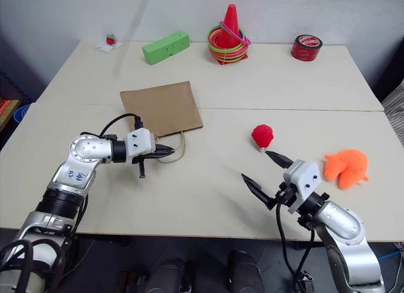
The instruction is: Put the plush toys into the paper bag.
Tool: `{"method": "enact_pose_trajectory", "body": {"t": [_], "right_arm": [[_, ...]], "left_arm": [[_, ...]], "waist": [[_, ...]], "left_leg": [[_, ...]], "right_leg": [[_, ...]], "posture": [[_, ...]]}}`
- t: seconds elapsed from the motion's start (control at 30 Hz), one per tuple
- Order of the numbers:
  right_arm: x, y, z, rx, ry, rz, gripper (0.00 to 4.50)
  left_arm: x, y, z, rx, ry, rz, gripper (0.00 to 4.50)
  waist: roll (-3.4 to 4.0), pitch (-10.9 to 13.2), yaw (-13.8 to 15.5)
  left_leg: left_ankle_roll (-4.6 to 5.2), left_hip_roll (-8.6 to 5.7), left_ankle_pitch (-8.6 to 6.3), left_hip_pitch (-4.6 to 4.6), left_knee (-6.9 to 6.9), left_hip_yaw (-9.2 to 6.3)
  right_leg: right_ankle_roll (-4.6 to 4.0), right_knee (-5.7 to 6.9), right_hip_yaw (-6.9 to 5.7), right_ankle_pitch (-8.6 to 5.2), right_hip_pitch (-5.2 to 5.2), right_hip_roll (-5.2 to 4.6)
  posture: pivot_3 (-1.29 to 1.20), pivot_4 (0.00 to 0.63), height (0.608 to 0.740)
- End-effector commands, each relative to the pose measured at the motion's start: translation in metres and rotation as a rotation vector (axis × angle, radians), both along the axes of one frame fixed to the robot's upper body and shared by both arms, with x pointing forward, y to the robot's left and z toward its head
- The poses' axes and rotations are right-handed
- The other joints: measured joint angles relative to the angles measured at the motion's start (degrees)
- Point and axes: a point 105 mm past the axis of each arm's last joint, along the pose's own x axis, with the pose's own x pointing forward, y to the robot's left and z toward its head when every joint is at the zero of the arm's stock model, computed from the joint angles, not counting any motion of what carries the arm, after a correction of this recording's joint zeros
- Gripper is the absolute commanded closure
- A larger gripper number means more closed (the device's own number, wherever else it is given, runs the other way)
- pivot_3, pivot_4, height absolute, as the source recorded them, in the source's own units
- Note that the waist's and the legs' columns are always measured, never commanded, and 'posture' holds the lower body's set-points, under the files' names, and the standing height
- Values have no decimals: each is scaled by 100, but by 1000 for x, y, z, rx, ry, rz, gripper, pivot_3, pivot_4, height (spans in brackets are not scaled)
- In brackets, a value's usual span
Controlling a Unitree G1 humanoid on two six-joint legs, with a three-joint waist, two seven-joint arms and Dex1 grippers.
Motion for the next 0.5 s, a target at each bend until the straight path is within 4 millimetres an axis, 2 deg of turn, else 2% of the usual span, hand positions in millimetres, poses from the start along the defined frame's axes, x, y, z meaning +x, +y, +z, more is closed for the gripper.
{"method": "enact_pose_trajectory", "body": {"t": [0.03, 0.07, 0.13, 0.23, 0.33, 0.5], "right_arm": [[-6, 22, 15, 12, -33, 110, 0], [-6, 29, 18, 22, -24, 141, 0], [-7, 43, 19, 7, -9, 208, 0], [-3, 63, 16, -28, 23, 284, 608], [8, 85, 15, -45, 28, 319, 1599], [37, 119, 3, -107, 22, 299, 3386]], "left_arm": [[-13, -19, 55, -248, 20, -107, 4464], [-18, -23, 67, -304, 44, -132, 4464], [-29, -29, 79, -350, 95, -186, 4464], [-45, -40, 90, -411, 222, -240, 4500], [-56, -46, 92, -422, 313, -252, 4500], [-58, -47, 91, -453, 439, -161, 4500]], "waist": [[-8, 5, -7], [-15, 9, -14], [-19, 12, -27], [-19, 12, -33], [-20, 13, -31], [-23, 14, -40]], "left_leg": [[0, 0, 0, -1, 4, -1], [0, 2, 0, -3, 7, -4], [0, 5, 0, -13, 20, -12], [0, 6, -1, -13, 29, -12], [0, 6, -1, -13, 38, -14], [-1, 6, -1, -16, 51, -16]], "right_leg": [[0, 1, 0, 0, 0, 0], [0, 1, -2, 0, 0, 0], [0, 3, -7, 0, -1, 0], [0, 6, -4, 0, 0, 1], [0, 10, -5, 0, 0, 1], [0, 12, -3, 0, 0, 1]], "posture": [[0, 150, 740], [0, 150, 740], [0, 150, 740], [0, 150, 740], [0, 150, 740], [0, 150, 740]]}}
